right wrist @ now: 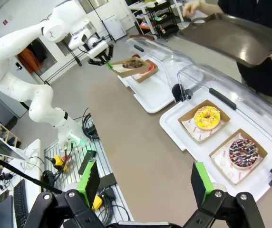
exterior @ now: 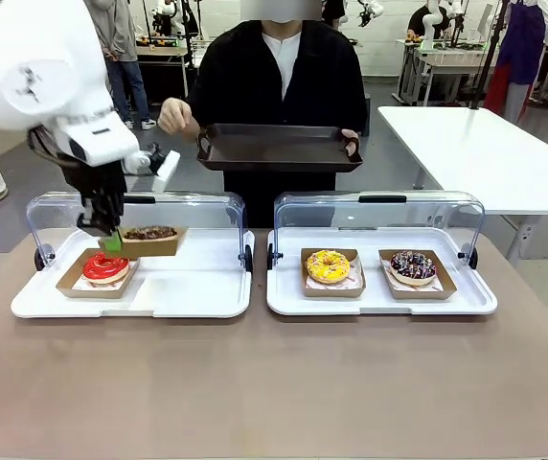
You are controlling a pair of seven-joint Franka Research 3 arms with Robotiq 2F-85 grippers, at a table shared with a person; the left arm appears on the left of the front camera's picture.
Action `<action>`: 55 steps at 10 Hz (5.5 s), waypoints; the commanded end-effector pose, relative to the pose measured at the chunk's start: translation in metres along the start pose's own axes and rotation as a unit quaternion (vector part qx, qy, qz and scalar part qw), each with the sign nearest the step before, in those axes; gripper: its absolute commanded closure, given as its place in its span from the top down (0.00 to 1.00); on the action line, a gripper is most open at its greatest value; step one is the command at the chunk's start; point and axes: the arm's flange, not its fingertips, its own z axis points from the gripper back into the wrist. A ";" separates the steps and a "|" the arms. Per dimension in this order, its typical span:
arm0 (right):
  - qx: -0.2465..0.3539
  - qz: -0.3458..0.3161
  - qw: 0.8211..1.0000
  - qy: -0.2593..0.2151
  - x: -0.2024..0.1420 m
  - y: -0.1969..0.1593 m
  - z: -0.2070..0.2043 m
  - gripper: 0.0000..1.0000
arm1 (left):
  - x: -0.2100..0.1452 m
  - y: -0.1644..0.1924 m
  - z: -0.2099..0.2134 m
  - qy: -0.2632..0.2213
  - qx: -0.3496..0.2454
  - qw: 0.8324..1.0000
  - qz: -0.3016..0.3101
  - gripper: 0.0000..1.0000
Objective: Provide the desired donut to the person.
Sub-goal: Pick up and lift the Paper togo box containing the Donut pointed at by the person, then place the picked Paper togo box onto the Handle tray extended by the person.
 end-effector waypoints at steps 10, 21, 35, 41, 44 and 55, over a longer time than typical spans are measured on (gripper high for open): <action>0.008 0.007 1.000 -0.012 0.003 -0.001 0.000 1.00 | 0.033 0.064 0.124 -0.050 0.010 0.999 0.017 0.00; 0.008 0.007 1.000 -0.012 0.003 -0.001 0.000 1.00 | 0.032 0.064 0.113 -0.041 0.010 0.999 0.002 0.00; 0.008 0.007 1.000 -0.012 0.003 -0.001 0.000 1.00 | 0.126 0.117 0.121 0.004 0.038 0.997 -0.060 0.01; 0.008 0.007 1.000 -0.012 0.003 -0.001 0.000 1.00 | 0.130 0.150 0.092 -0.016 -0.022 0.998 -0.061 0.01; 0.008 0.007 1.000 -0.012 0.003 -0.001 0.000 1.00 | 0.132 0.156 0.073 -0.016 -0.037 0.998 -0.038 0.01; 0.008 0.007 1.000 -0.012 0.003 -0.001 0.000 1.00 | 0.130 0.168 0.051 -0.029 -0.061 0.998 -0.016 1.00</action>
